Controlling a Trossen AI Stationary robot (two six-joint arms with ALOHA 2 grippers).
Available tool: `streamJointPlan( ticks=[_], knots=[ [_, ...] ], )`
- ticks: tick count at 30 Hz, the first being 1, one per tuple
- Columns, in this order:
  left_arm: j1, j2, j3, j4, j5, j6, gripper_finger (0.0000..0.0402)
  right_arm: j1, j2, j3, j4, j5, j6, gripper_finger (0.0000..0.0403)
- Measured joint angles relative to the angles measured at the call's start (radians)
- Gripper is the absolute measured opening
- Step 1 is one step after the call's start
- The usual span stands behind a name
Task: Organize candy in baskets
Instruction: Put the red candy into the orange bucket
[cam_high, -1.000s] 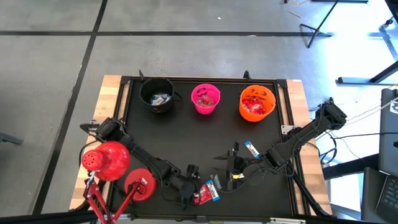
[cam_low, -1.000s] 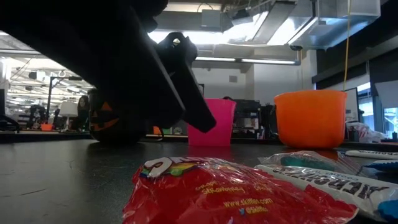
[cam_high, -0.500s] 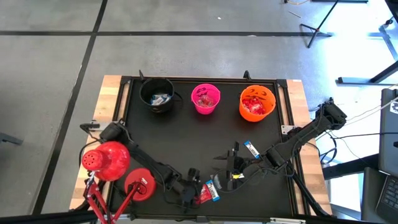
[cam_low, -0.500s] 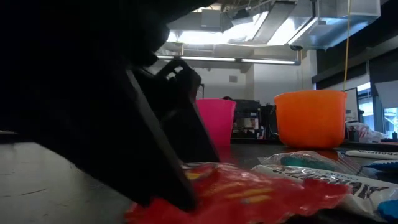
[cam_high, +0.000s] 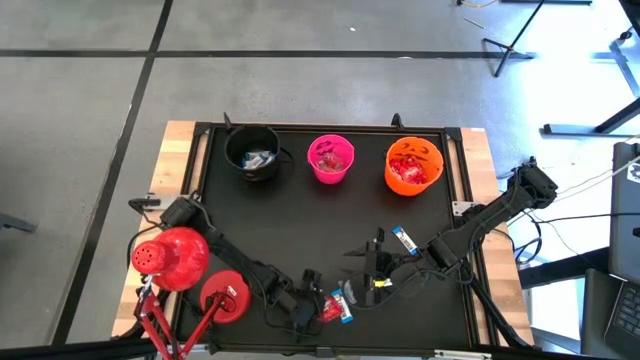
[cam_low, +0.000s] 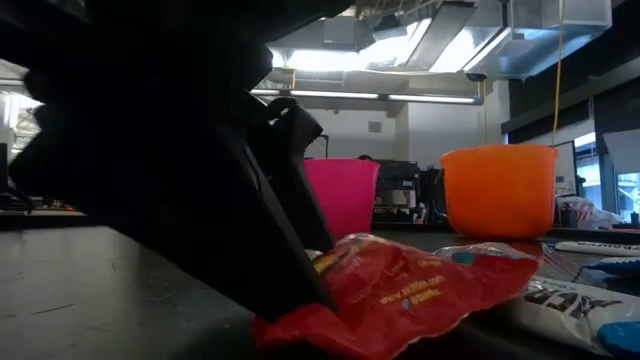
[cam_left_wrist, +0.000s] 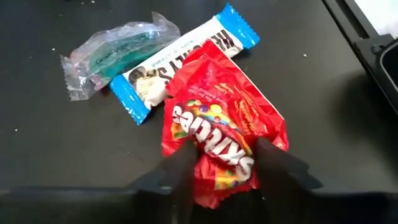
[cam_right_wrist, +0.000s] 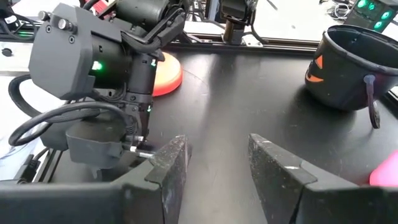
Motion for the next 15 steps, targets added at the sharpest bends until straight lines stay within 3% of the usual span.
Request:
streamJointPlan(
  ticks=[7,10,15],
  knots=[
    [-0.002,-0.117,-0.007,-0.165,0.046,-0.003,0.0018,0.000,0.000,0.000,0.000,0.000,0.000,0.0166],
    [-0.004,-0.216,-0.005,-0.244,-0.015,-0.018,0.0011,0.000,0.000,0.000,0.003,0.000,0.000,0.0166],
    [-0.022,-0.352,-0.005,-0.384,-0.252,-0.018,0.0013,0.000,0.000,0.000,0.012,0.001,0.002,0.0166]
  ],
)
